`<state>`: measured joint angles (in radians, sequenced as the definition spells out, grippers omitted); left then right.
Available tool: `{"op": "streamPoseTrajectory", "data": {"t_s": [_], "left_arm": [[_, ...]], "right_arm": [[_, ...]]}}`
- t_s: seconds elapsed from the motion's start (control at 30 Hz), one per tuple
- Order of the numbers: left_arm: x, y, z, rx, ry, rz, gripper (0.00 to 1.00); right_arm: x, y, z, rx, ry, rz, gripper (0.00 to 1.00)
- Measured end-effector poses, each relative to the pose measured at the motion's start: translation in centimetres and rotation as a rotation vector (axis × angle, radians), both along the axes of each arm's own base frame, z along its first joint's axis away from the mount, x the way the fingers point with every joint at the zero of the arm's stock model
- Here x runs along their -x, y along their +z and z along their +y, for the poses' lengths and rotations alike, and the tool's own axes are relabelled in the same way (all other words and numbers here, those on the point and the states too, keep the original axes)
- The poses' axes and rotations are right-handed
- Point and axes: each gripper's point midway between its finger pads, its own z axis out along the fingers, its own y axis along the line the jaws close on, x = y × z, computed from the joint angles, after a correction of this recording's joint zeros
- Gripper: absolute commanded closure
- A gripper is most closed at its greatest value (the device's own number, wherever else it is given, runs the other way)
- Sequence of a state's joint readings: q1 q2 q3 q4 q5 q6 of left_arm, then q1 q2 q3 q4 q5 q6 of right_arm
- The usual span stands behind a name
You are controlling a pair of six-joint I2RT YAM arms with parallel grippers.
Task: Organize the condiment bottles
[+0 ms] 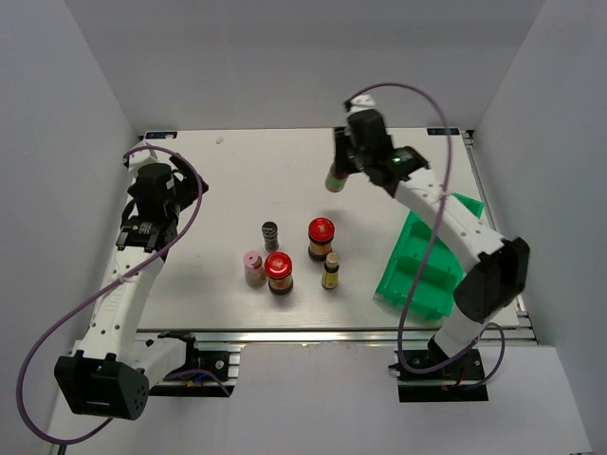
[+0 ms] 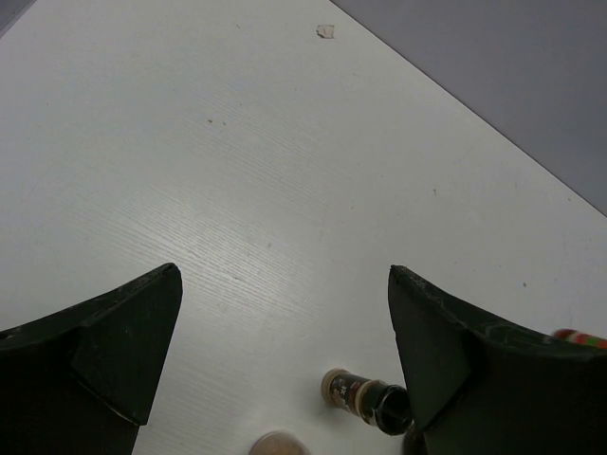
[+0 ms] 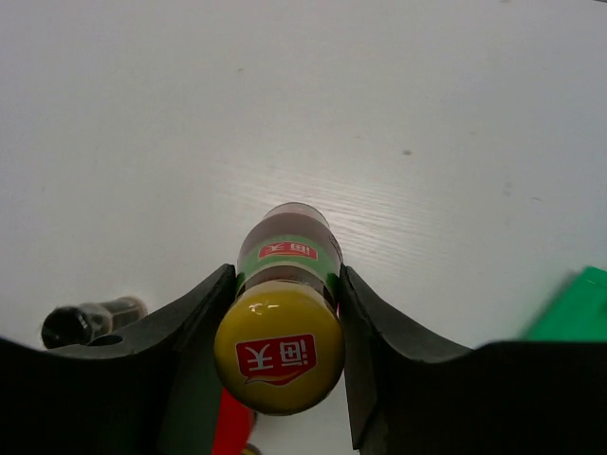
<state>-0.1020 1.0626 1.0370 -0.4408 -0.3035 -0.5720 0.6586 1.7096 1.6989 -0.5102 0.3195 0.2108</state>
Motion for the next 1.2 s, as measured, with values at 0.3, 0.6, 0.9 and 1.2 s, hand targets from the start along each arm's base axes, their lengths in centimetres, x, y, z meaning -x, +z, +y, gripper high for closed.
{"op": "streamPoseTrajectory", "data": {"t_s": [0.3, 0.6, 0.9, 1.2], "left_arm": [[-0.4, 0.1, -0.5, -0.011, -0.039, -0.007, 0.02], [-1.7, -2.7, -1.1, -0.014, -0.067, 0.072, 0.02], [-2.0, -3.9, -1.0, -0.024, -0.070, 0.109, 0.02], [-2.0, -3.9, -1.0, -0.024, -0.070, 0.109, 0.02]], "right_arm": [[0.6, 5.2, -21.9, -0.044, -0.503, -0.092, 0.79], [2.7, 0.6, -29.9, -0.028, -0.700, 0.015, 0.78], [1.2, -4.3, -34.4, -0.054, -0.757, 0.088, 0.78], [0.4, -8.1, -34.9, -0.033, -0.750, 0.135, 0.78]]}}
